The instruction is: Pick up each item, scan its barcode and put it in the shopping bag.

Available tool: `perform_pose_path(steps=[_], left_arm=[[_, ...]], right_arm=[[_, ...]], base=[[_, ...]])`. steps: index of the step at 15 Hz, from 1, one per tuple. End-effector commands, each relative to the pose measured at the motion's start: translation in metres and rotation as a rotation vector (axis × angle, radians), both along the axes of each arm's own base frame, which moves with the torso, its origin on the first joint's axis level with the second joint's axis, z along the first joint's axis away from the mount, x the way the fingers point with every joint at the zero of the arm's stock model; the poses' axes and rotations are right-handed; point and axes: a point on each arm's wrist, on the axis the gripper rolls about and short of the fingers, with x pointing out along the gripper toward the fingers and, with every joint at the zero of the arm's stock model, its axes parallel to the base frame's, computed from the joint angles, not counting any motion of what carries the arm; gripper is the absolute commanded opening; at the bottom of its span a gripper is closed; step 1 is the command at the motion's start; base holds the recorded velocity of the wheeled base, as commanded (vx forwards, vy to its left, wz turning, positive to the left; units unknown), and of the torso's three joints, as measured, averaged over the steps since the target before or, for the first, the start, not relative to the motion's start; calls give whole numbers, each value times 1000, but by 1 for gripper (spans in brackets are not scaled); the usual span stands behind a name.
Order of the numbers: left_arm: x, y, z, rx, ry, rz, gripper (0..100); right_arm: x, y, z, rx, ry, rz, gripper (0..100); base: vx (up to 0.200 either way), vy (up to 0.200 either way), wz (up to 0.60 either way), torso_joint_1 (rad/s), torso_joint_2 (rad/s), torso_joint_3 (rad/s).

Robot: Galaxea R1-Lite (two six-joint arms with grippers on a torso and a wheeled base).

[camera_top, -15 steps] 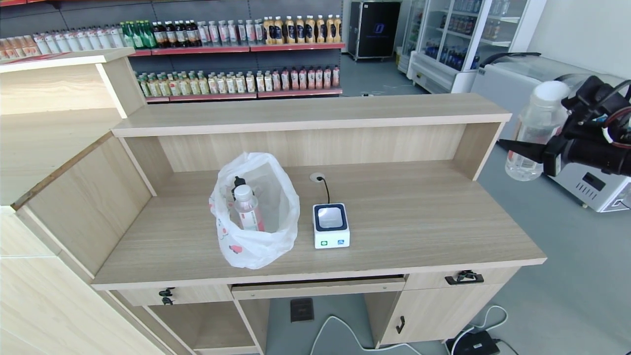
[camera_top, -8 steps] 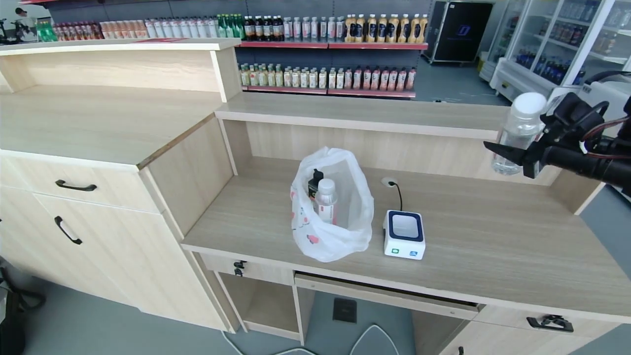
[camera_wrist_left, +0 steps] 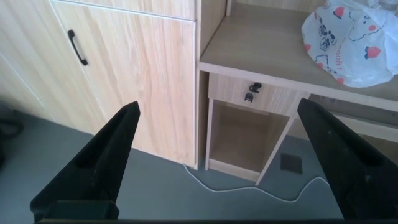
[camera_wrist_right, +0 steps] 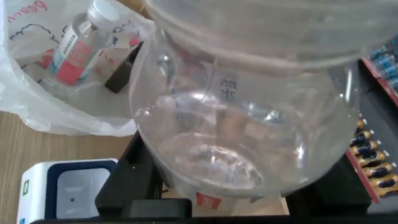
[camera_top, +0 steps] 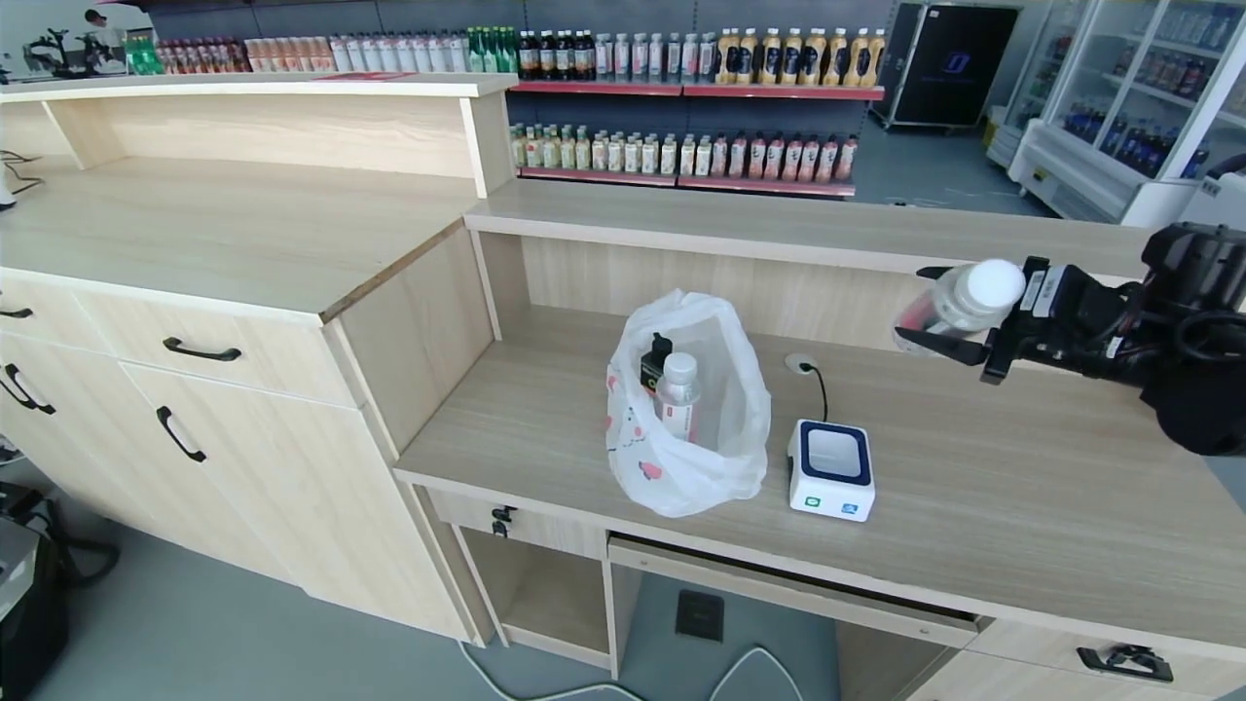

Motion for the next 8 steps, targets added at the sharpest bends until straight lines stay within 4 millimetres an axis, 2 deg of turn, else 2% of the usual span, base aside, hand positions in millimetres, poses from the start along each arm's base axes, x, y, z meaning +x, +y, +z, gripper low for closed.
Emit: perform_pose_path(steps=[1, 8], left_arm=[[0, 0, 0, 0, 0, 1, 100], [0, 0, 0, 0, 0, 1, 100]], right_arm=[[11, 0, -12, -32, -15, 47, 0], [23, -4, -38, -53, 126, 96, 0]], base=[[0, 0, 0, 0, 0, 0], [0, 0, 0, 0, 0, 0]])
